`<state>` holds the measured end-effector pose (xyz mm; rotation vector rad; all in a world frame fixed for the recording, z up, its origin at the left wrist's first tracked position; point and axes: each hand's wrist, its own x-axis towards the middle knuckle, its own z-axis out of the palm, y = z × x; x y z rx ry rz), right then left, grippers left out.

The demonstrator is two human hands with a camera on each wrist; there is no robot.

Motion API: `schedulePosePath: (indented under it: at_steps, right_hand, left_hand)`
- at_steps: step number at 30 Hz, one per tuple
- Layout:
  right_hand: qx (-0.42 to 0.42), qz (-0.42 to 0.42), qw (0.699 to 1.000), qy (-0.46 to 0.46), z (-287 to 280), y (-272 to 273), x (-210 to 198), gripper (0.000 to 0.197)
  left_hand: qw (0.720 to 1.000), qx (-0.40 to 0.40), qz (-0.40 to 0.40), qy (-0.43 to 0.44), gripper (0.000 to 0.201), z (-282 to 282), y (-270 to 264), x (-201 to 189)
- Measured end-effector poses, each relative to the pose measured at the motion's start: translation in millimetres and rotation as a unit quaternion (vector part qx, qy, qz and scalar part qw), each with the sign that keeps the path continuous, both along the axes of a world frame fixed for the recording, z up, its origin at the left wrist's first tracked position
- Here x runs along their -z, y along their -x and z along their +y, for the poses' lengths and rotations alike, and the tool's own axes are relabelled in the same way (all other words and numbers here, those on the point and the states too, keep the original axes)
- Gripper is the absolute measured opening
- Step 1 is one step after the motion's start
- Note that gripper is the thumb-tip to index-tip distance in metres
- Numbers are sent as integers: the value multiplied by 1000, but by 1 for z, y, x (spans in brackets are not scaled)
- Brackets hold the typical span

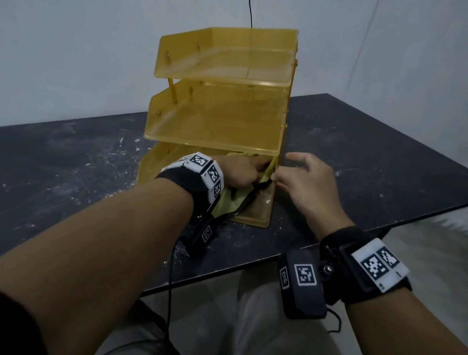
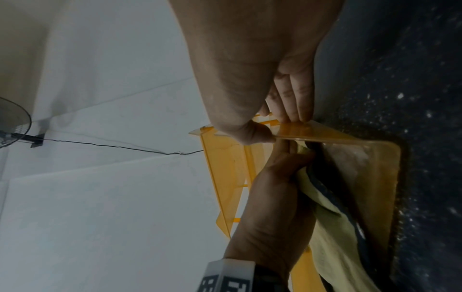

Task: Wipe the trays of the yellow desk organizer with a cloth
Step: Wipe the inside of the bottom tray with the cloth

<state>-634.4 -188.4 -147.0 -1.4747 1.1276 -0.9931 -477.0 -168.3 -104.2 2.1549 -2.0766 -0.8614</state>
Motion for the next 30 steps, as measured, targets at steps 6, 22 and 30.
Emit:
schedulePosePath:
  at_steps: [6,22,30]
  right_hand:
    - [16,10,1000,-6,2,-3,-8,53]
    - [27,-18,999,-32,16,-2,-19,53]
    - [14,-18,999,-30,12,-1,-14,56]
  left_hand:
    - [999,37,-17,-17,73,13,-3,-2]
    - [979,103,153,-81,57,109,-17,-21]
    - [968,-53,246,25,45,80,-13,-20]
